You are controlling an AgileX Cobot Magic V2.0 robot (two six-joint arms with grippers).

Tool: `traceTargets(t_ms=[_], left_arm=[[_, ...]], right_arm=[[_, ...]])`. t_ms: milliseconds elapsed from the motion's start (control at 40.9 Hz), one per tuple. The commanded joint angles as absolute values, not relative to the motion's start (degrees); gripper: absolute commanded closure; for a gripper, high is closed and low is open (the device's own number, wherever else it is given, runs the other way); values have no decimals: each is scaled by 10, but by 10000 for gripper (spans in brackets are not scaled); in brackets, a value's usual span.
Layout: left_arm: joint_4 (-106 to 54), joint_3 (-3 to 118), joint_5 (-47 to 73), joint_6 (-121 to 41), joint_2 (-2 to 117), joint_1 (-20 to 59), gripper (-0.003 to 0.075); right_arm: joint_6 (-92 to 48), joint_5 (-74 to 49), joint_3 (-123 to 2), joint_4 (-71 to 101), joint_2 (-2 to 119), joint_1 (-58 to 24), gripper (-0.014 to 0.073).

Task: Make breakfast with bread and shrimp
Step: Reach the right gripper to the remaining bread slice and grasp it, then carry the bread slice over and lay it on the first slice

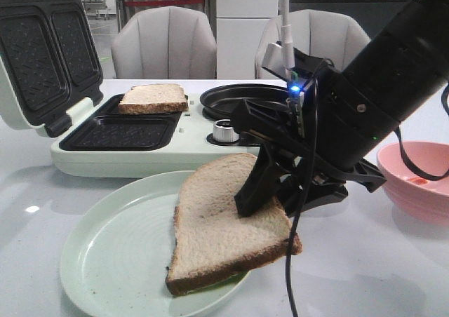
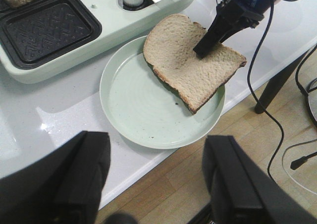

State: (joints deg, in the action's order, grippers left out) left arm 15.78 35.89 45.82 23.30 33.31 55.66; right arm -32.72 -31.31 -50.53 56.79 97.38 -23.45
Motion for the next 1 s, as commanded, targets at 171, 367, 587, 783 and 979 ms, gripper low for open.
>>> traceTargets(t_ms=[171,367,587,783,979], left_arm=[[166,374,421,233,333,560,265],[166,374,421,233,333,560,265],[166,374,421,233,333,560,265],[166,374,421,233,333,560,265],[166,374,421,233,333,560,265]], right_arm=[[-336,-313,-518,576,945,-234,198],[-336,-313,-518,576,945,-234,411],[-334,-321,-518,584,928,-234,549],[-334,-330,-561,609,849,-235,549],[-334,-340,-669,657,881,-237,549]])
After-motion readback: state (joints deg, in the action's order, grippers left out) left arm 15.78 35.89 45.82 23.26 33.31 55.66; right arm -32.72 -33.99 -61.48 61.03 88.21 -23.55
